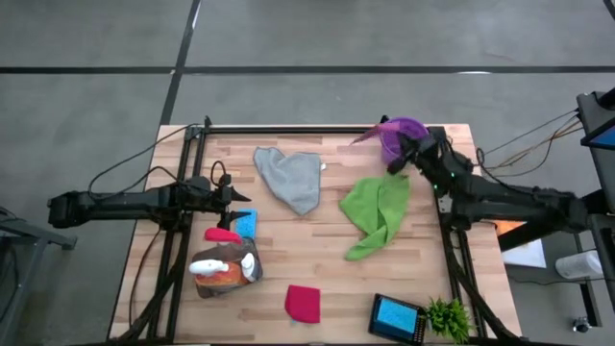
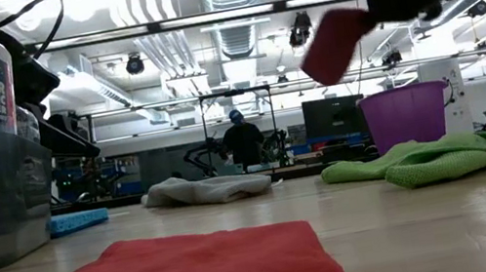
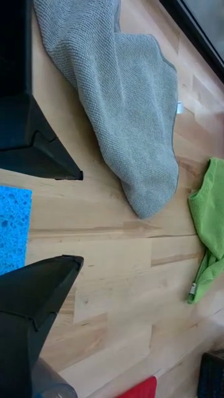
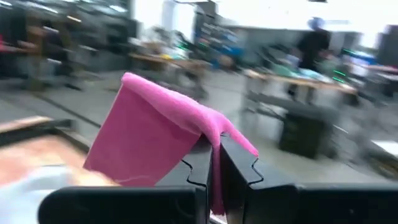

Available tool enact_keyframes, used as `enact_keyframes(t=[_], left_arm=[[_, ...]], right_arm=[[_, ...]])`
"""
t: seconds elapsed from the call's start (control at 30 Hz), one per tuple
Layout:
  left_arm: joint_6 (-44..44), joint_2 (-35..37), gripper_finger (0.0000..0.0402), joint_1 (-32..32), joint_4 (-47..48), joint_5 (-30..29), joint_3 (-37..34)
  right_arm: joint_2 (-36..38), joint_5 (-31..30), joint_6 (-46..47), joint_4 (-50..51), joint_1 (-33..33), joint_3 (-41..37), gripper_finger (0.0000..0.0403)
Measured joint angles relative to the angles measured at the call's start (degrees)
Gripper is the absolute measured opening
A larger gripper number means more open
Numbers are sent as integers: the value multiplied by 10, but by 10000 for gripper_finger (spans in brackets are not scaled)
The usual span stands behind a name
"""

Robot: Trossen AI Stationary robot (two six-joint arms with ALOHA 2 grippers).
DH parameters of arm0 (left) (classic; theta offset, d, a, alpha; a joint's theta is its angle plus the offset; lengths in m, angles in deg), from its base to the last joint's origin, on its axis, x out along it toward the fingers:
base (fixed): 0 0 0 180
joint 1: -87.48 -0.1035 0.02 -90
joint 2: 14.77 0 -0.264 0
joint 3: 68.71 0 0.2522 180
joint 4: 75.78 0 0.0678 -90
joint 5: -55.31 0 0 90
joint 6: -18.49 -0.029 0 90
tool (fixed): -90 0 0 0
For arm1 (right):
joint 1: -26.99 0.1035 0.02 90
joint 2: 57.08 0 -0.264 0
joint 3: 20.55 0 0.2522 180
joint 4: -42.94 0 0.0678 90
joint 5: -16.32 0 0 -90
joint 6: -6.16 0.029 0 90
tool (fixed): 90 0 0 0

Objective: Pick & Place Kitchen Items
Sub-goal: Put the pink microfiber towel into the purple bucket

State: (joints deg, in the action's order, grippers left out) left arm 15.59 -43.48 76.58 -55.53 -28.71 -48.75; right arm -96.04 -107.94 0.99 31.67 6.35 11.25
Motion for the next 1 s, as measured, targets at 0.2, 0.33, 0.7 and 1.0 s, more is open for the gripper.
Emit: enact_keyframes(t=[0.2, 0.33, 0.7, 1.0], left_arm=[[0, 0, 214, 0, 2, 0, 0], [0, 0, 214, 0, 2, 0, 0], [0, 0, 214, 0, 2, 0, 0], [0, 0, 214, 0, 3, 0, 0]], right_arm=[[-13, 29, 47, 81, -127, 6, 18], [-50, 56, 79, 181, -180, 35, 18], [-195, 67, 108, 439, -216, 185, 18], [-323, 136, 93, 666, -216, 339, 18]])
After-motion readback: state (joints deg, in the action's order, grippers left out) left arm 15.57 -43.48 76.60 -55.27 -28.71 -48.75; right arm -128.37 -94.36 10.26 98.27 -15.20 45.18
